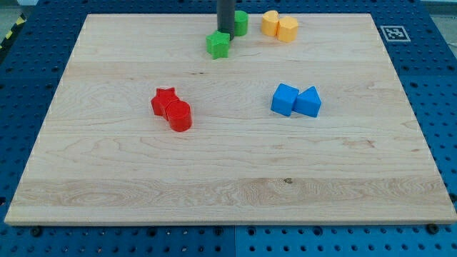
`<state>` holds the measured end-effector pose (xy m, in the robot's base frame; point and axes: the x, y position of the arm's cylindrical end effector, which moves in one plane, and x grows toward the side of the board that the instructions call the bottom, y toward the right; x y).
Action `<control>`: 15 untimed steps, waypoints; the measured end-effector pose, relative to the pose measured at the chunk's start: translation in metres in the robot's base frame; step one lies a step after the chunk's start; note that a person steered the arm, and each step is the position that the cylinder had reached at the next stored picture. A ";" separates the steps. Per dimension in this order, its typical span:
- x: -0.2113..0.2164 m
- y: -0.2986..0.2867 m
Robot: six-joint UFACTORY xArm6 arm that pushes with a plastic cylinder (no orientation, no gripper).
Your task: Push green circle closer to the green star
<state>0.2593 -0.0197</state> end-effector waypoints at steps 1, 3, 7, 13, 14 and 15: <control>-0.025 -0.011; -0.067 -0.010; -0.065 0.034; -0.025 0.061; -0.025 0.071; -0.023 0.071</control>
<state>0.2368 0.0510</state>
